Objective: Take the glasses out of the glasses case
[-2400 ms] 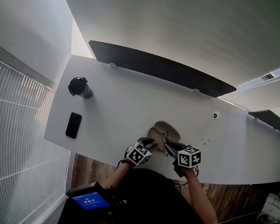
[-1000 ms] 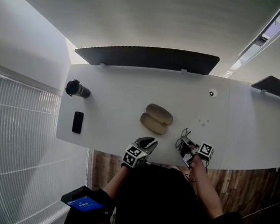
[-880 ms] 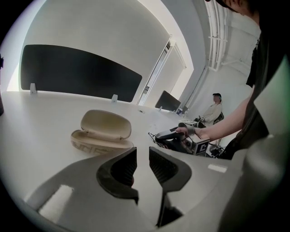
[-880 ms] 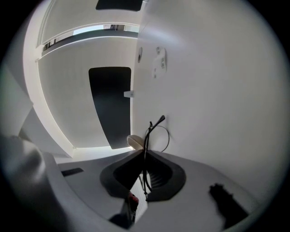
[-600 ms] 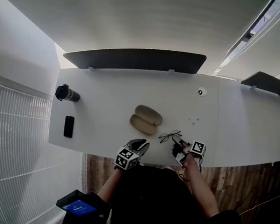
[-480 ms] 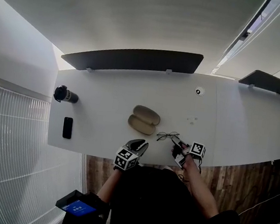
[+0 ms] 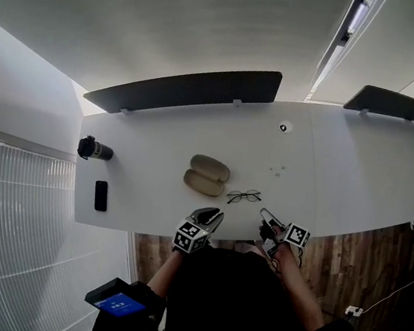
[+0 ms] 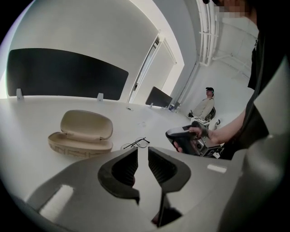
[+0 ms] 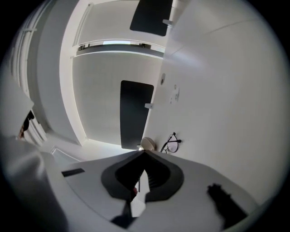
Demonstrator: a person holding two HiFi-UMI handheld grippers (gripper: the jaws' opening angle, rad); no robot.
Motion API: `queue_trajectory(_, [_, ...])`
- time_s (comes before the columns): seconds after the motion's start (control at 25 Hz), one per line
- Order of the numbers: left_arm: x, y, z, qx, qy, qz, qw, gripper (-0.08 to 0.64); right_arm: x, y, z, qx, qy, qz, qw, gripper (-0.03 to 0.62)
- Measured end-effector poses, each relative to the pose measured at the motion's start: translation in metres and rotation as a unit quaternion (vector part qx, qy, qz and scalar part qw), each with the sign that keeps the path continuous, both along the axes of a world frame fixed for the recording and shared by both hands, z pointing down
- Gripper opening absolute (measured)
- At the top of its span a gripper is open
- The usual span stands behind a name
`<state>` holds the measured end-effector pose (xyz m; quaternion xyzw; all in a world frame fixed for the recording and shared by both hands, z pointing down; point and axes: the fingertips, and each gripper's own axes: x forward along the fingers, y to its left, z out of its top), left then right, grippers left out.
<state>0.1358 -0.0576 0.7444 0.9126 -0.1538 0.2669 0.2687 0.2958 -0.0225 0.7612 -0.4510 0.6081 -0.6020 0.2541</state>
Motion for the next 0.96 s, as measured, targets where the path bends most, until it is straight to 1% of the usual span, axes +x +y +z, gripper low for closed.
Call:
queue_trajectory(0.04, [0.002,0.005,0.001,-0.002,-0.004,0.005,1.0000,0.077,-0.002,0.005,-0.004,0.014,0.016,-0.011,1.000,0.008])
queue_trajectory(0.08, [0.003,0.011,0.001,-0.004,-0.008,0.010,0.9999,0.077,-0.006,0.009,-0.006,0.026,0.017,-0.018,0.999,0.006])
queue_trajectory(0.16, [0.004,0.024,0.003,-0.008,-0.018,0.019,0.9996,0.077,-0.011,0.019,-0.008,0.039,0.009,-0.023,0.999,0.006])
queue_trajectory(0.28, [0.012,0.045,-0.003,-0.012,-0.018,0.014,0.9997,0.074,-0.005,0.031,-0.015,0.059,-0.006,-0.017,0.998,0.006])
queue_trajectory(0.4, [0.001,0.082,0.013,-0.027,-0.045,0.018,0.9985,0.072,0.003,0.039,-0.022,0.084,-0.001,-0.018,0.996,0.006])
queue_trajectory(0.52, [-0.014,0.113,0.027,-0.050,-0.060,0.012,0.9969,0.072,-0.001,0.052,-0.014,0.079,-0.014,-0.029,0.996,0.006])
queue_trajectory(0.64, [-0.024,0.127,0.032,-0.066,-0.059,-0.009,0.9960,0.074,-0.009,0.068,-0.005,0.065,-0.024,-0.052,0.996,0.006])
queue_trajectory(0.76, [-0.034,0.137,0.030,-0.064,-0.055,-0.025,0.9962,0.067,-0.019,0.078,-0.009,0.064,-0.019,-0.063,0.996,0.006])
queue_trajectory(0.84, [-0.040,0.143,0.029,-0.062,-0.052,-0.025,0.9964,0.067,-0.026,0.079,-0.013,0.065,-0.011,-0.066,0.996,0.006])
queue_trajectory(0.96, [-0.045,0.151,0.024,-0.055,-0.041,-0.020,0.9974,0.066,-0.038,0.082,-0.009,0.061,-0.015,-0.063,0.996,0.006])
